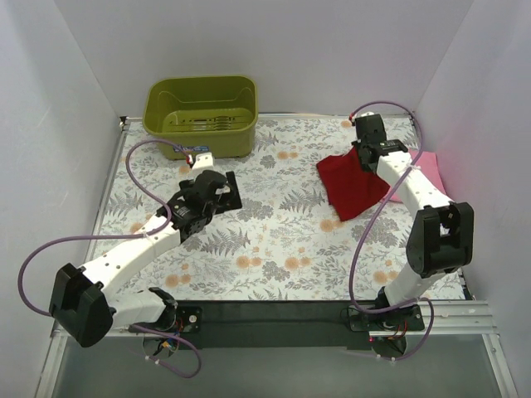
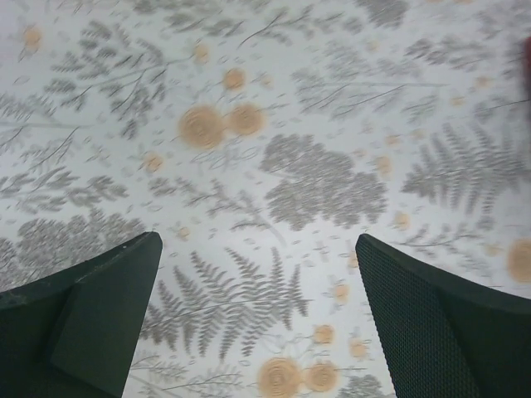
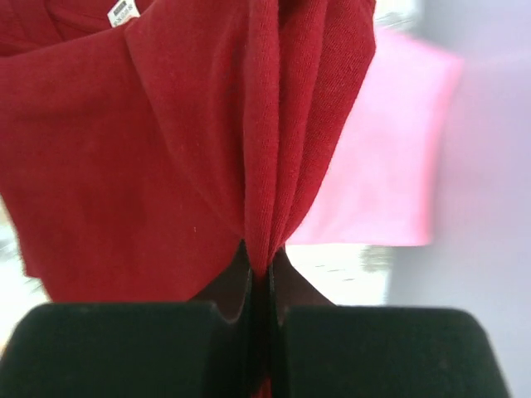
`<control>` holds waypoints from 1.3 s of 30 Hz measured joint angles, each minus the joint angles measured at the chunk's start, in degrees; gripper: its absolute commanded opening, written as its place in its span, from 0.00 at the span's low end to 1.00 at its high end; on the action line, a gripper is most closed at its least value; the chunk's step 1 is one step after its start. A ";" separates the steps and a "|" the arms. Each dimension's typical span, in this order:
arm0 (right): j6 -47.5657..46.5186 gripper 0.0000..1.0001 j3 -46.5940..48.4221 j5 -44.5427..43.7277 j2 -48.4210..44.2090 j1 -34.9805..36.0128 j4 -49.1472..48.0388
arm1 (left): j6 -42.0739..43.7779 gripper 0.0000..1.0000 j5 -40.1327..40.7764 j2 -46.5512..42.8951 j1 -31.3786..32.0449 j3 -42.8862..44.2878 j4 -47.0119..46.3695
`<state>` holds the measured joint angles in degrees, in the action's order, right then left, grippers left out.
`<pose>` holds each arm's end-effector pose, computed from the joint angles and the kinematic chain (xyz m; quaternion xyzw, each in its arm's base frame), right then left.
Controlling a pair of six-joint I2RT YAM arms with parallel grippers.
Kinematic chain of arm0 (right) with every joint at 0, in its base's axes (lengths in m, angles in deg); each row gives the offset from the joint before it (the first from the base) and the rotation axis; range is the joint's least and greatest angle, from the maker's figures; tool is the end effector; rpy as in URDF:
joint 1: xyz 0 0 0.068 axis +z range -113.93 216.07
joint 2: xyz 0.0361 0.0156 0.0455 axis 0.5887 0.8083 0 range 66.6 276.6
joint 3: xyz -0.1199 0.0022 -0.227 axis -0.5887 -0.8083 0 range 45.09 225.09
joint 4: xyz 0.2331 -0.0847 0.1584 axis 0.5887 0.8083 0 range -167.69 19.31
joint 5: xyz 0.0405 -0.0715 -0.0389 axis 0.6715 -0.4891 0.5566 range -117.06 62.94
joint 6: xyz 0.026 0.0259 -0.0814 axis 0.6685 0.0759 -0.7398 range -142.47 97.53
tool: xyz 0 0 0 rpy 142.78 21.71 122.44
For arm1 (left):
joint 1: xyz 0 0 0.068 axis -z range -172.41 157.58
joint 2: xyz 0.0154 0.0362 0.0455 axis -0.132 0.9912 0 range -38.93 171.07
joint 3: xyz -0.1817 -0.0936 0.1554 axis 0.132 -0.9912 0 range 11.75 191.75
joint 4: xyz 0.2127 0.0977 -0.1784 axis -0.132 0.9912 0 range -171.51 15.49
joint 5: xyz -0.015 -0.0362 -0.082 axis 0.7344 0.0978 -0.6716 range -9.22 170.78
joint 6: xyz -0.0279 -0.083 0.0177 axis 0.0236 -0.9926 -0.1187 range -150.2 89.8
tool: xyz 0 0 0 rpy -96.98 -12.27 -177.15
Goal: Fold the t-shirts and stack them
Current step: Neatly place the folded tshirt to the corner
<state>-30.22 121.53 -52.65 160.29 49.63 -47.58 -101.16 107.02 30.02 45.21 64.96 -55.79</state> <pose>0.4160 0.0649 0.2274 -0.0888 0.9076 -0.1881 0.3646 0.2794 -0.1709 0.2300 -0.3440 0.8238 -0.2042 0.4016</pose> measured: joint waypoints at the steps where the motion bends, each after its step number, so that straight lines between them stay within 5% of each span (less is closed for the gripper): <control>1: -1.66 0.01 1.57 -2.78 0.68 -0.28 0.02 | -0.02 0.98 0.28 -0.70 -0.87 -2.43 0.13; 13: -7.91 0.01 10.56 -16.39 12.76 -4.96 -1.55 | -0.39 0.98 0.39 -0.02 -4.20 -8.28 1.75; 30: -8.24 0.01 15.39 -17.25 12.92 -9.11 -1.53 | -0.39 0.98 -0.35 1.90 -4.57 -8.28 1.22; 39: -5.64 0.03 12.35 -14.88 17.05 -18.16 -7.02 | -0.39 0.98 -0.90 3.34 -4.57 -8.28 1.20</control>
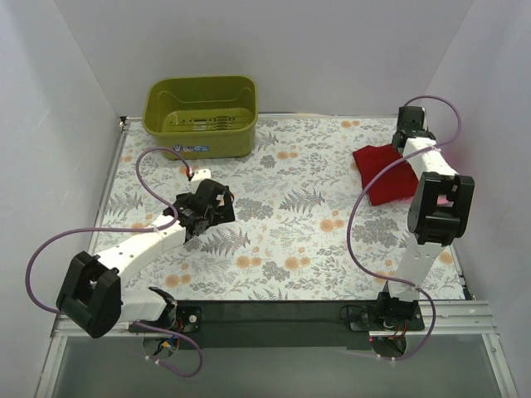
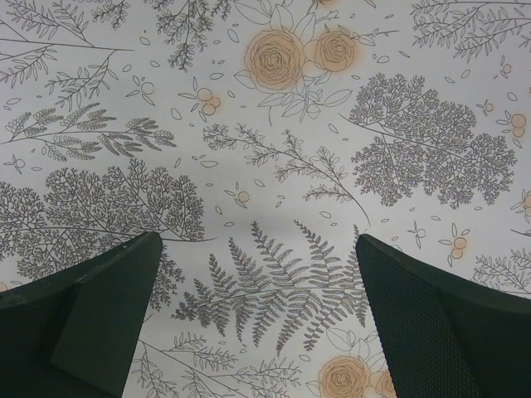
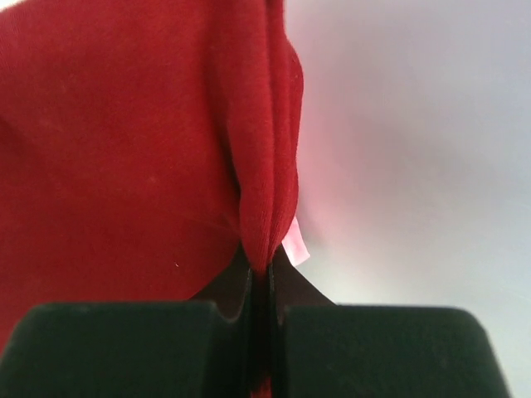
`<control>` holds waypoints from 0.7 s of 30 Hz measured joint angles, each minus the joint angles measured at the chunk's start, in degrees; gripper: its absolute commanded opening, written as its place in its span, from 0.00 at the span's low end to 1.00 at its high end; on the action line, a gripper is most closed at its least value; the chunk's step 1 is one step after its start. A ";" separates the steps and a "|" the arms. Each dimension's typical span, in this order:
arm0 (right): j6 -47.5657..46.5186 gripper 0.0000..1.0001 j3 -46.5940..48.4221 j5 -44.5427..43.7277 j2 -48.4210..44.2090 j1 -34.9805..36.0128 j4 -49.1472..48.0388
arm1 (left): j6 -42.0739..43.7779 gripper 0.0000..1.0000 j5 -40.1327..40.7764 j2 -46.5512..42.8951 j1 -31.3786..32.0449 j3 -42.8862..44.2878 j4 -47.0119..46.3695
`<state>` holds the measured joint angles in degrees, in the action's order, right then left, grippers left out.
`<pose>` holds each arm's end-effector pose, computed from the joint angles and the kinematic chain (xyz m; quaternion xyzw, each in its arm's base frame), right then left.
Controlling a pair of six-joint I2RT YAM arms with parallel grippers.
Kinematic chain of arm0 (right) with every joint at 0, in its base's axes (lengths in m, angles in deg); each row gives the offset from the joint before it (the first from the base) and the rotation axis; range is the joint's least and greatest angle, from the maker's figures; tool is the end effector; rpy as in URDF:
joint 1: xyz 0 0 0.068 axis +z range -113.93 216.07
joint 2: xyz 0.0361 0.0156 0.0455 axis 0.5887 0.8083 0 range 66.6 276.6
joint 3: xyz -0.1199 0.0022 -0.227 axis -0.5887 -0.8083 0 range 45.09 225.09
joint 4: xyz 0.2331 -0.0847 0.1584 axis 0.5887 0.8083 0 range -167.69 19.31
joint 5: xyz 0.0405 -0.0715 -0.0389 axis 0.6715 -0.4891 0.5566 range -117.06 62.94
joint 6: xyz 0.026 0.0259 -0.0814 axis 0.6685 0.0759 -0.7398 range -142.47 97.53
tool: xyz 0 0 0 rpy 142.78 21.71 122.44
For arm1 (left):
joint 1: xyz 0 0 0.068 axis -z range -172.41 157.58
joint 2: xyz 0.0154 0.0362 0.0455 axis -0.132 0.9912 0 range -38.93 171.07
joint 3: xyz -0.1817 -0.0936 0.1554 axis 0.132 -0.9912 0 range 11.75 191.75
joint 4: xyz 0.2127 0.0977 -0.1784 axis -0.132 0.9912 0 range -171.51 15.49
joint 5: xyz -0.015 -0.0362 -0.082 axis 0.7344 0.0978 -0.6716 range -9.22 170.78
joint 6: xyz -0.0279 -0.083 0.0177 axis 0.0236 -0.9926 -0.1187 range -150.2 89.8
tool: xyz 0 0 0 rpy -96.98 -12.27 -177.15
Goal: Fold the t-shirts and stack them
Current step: Neatly place the folded tshirt to the corner
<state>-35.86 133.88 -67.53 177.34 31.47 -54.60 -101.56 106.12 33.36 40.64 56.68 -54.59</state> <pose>0.4788 -0.0904 0.2007 0.0654 0.8746 -0.3718 0.3044 0.2751 -0.1384 0.1554 -0.3682 0.8552 -0.1085 0.3483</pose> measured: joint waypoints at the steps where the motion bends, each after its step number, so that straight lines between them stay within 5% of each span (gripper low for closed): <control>1: 0.26 0.03 -0.55 0.39 0.68 -0.90 -0.63 | 0.00 0.98 -0.09 0.24 0.00 0.00 0.00; 13: 4.63 0.12 -4.33 1.25 4.44 -4.37 -4.28 | -0.02 0.98 -0.28 2.32 0.00 0.00 -0.07; 21: 8.66 0.51 -4.31 -4.26 4.24 -4.87 -5.18 | -0.02 0.98 -0.28 2.45 0.00 0.00 -0.20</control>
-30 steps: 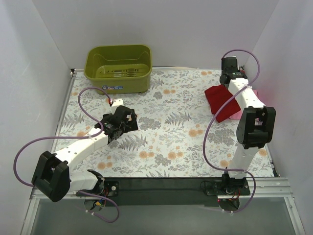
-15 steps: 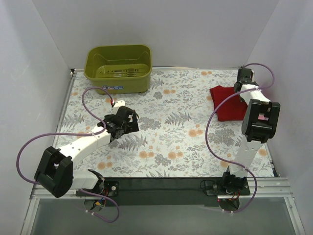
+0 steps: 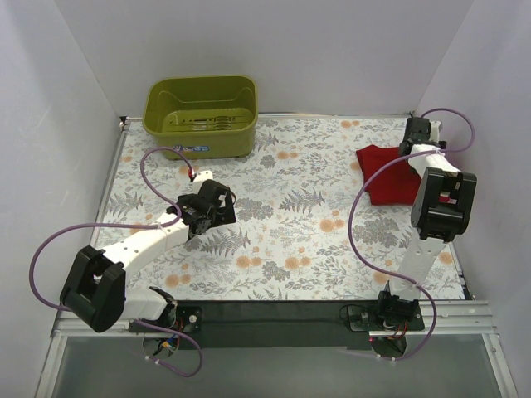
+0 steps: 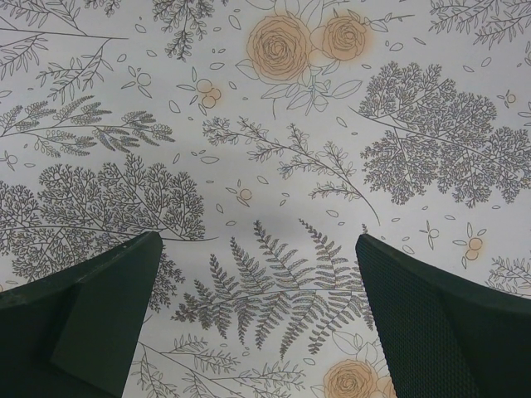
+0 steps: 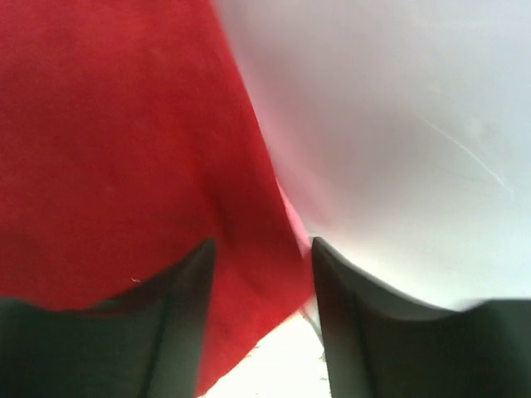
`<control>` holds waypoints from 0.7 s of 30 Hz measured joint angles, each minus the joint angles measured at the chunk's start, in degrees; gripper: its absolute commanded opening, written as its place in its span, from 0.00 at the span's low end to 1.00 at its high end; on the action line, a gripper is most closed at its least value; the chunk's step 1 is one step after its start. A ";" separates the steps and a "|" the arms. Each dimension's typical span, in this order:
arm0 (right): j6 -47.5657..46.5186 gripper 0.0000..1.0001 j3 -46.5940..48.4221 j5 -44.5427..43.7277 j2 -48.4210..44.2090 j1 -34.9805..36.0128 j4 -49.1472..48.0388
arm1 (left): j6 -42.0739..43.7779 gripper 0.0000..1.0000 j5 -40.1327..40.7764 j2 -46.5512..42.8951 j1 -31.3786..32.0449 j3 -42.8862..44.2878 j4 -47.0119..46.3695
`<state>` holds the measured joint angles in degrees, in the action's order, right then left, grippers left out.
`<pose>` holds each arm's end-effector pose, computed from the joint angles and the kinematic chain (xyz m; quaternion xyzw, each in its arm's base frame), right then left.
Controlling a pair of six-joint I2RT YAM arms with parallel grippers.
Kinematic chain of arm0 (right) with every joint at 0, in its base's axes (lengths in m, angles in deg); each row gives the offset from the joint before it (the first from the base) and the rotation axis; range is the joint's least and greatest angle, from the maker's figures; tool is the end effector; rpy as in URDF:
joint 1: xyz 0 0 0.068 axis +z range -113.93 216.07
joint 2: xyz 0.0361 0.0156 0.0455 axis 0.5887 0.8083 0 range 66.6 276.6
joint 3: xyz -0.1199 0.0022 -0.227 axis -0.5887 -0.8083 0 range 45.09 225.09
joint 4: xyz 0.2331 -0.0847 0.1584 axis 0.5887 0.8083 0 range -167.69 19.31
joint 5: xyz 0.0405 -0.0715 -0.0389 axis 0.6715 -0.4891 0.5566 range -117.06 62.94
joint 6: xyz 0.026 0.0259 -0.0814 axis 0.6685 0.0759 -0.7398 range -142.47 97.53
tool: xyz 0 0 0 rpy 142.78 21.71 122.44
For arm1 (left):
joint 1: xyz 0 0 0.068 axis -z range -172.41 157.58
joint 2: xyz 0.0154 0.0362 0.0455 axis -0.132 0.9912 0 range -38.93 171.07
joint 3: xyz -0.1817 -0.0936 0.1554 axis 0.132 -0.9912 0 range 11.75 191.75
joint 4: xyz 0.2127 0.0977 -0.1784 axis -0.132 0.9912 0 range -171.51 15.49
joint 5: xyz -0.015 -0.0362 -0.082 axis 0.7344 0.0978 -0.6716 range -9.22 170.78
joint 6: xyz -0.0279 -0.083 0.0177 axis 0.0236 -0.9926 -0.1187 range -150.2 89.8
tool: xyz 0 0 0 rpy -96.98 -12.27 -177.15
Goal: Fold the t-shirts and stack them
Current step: Neatly place the folded tshirt to the corner
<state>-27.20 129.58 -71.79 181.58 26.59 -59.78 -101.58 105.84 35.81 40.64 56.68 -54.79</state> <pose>0.4668 -0.1348 0.1498 0.1708 0.8582 -0.3936 0.2819 0.2766 -0.1398 0.1433 -0.3658 0.8626 -0.0948 0.3364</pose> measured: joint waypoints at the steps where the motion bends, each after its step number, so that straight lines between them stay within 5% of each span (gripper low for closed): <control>1: 0.37 0.58 0.00 -0.35 -0.31 -0.17 0.13 | 0.00 0.98 0.00 0.00 0.00 0.00 0.00; 11: 9.55 0.93 -2.71 8.20 -19.17 -0.57 4.68 | -0.09 0.98 1.31 -3.13 0.00 0.31 0.57; 21: 14.19 0.98 -13.51 22.14 -60.33 -0.28 8.66 | -1.51 0.98 7.52 -20.72 0.00 14.51 12.41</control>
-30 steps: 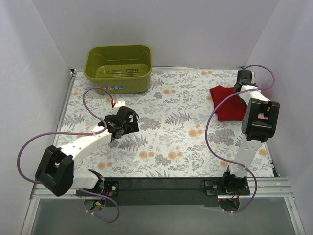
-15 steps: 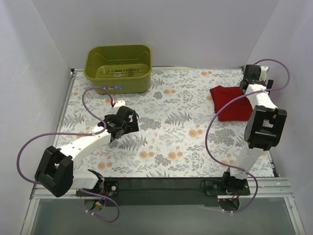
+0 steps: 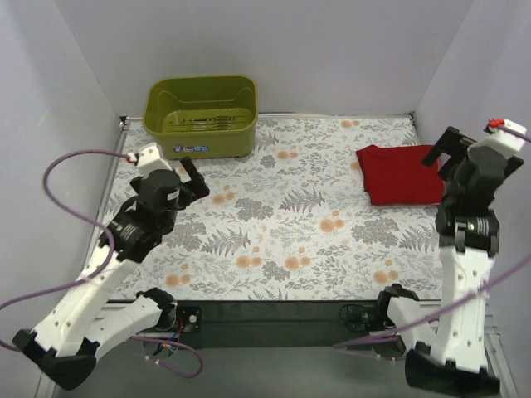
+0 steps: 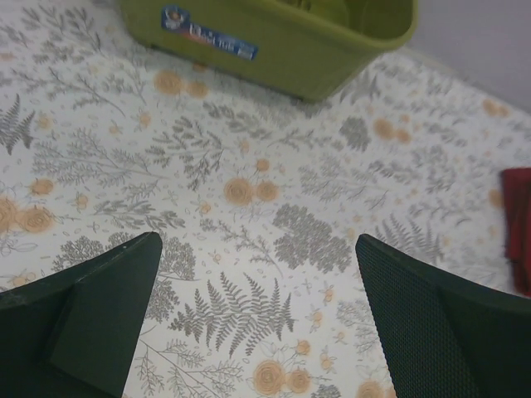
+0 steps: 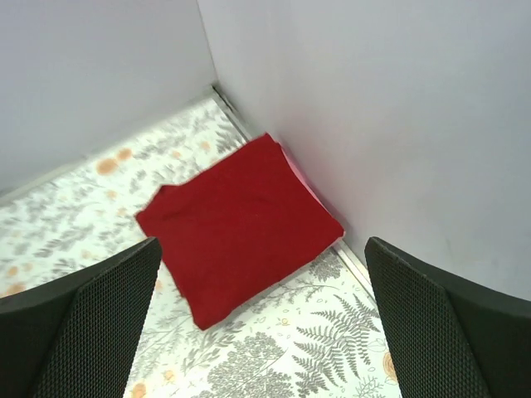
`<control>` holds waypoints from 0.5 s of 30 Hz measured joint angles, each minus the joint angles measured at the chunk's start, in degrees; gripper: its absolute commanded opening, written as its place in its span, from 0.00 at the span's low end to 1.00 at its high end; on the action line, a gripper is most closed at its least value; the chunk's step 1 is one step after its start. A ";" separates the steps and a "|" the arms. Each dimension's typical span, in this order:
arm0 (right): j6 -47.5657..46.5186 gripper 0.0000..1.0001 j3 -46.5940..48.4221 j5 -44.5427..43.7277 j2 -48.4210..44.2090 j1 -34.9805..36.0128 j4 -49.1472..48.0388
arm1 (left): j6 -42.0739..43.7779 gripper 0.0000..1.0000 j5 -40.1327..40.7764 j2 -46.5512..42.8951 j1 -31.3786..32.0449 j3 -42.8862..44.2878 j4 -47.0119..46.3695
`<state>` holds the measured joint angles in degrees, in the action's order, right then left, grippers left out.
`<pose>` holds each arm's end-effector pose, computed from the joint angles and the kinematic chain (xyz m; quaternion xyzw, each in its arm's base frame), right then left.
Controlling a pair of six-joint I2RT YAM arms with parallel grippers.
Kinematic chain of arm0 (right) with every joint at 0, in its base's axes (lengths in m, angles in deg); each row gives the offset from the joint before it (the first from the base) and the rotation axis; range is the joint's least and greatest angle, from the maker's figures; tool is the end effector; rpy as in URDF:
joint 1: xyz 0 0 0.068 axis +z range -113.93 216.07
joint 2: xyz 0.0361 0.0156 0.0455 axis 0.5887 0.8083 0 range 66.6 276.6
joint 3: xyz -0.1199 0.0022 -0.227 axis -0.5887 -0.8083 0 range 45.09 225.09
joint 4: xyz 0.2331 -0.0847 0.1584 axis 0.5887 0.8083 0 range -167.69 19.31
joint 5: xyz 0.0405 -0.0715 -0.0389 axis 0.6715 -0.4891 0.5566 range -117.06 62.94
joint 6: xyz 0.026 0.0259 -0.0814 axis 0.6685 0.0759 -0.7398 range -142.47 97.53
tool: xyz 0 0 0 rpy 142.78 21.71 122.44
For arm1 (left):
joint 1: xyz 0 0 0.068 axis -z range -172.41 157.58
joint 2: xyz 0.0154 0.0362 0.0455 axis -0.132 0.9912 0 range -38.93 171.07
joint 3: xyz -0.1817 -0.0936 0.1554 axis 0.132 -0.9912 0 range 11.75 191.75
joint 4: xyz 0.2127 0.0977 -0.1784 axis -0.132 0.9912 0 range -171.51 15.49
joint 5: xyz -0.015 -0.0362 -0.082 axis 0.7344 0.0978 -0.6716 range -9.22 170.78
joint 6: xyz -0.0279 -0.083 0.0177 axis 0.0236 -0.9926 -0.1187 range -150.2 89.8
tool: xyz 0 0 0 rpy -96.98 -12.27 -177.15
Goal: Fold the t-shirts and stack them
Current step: Neatly place the folded tshirt to the corner
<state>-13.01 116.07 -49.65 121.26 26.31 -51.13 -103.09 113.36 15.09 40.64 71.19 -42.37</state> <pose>0.2645 -0.0766 0.4252 0.2495 0.7210 -0.1519 0.6284 0.2453 -0.1085 0.3216 -0.4127 0.7507 -0.2124 0.4701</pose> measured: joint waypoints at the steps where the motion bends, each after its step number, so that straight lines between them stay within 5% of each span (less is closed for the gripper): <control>1: 0.28 0.98 -0.90 0.22 -4.44 0.61 0.48 | -0.02 0.98 0.74 -2.69 0.00 1.44 1.33; 9: -1.49 0.98 -4.33 -1.51 -29.62 17.51 3.02 | 2.01 0.98 3.61 -25.66 -0.02 5.14 5.68; 15: -4.31 0.98 -9.20 -1.40 -44.19 19.28 5.29 | 1.44 0.98 4.11 -36.94 -0.07 1.88 6.78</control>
<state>-17.32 106.87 -51.05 77.06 45.59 -45.84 -101.64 117.47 -21.85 40.58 73.07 -35.60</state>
